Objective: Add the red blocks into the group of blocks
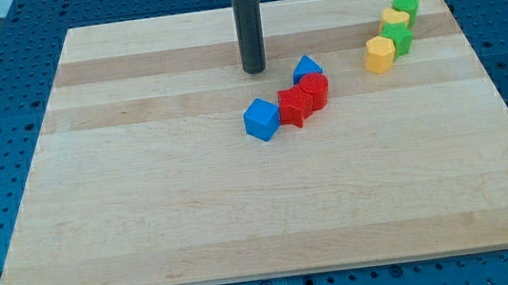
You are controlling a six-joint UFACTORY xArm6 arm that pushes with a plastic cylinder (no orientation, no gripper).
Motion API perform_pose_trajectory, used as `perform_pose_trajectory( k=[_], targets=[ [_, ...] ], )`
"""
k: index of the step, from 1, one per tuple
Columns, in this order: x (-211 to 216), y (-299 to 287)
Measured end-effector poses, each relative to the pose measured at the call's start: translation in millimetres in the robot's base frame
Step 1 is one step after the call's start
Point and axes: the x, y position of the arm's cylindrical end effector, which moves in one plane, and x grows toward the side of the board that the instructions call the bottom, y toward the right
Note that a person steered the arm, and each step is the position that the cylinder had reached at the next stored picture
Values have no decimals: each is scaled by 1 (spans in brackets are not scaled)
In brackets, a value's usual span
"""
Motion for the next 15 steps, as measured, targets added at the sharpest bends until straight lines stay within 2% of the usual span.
perform_pose_trajectory(
  k=[2, 4, 5, 6, 7, 8, 9, 10, 11, 12, 13, 14, 15],
  targets=[
    [0, -2],
    [5, -64],
    [94, -64],
    [95, -64],
    [181, -43],
    [181, -40],
    [137, 13],
    [50, 106],
    [42, 121],
    [42, 120],
    [70, 94],
    [147, 83],
    [160, 35]
  ],
)
